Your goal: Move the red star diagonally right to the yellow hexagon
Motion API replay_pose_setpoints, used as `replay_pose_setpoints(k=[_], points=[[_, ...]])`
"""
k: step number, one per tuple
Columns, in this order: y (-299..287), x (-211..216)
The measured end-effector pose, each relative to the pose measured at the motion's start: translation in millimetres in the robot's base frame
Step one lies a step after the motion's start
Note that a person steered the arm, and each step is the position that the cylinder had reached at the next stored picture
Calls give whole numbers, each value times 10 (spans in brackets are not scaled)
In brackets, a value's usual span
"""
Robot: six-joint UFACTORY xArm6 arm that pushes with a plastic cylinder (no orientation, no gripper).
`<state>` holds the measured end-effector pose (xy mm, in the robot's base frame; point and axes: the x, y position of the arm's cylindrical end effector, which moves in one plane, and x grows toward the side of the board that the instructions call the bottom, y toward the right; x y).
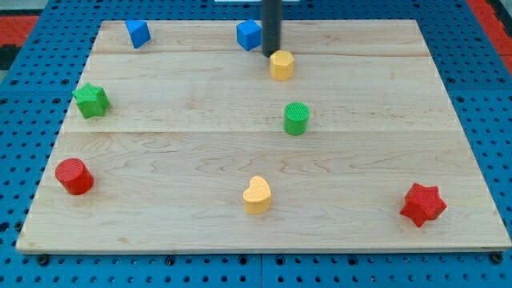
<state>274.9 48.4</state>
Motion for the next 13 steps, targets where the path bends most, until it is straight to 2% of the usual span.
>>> replay_pose_setpoints(k=[1, 2, 3, 4, 5, 6, 7, 8, 10, 11, 12, 13], points=[[956, 9], [1497, 390], [1919, 1252], [2305, 2284], [1896, 3071], [1224, 2788], [1262, 3009], [795, 3218], [767, 2343], [772, 1764], [736, 1746], [376, 1803]])
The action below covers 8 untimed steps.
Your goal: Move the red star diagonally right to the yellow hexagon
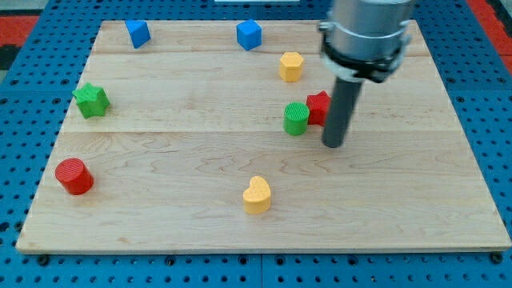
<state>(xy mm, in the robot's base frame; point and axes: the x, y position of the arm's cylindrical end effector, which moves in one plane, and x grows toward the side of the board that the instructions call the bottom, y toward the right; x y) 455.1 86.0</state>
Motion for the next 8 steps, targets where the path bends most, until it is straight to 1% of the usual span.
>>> replay_pose_setpoints(k=[1, 2, 3, 4, 5, 6, 7, 8], points=[[88, -559], [443, -839], [494, -1398], [530, -1114], [-63, -1148], [318, -1546], [569, -1729], [569, -1218]])
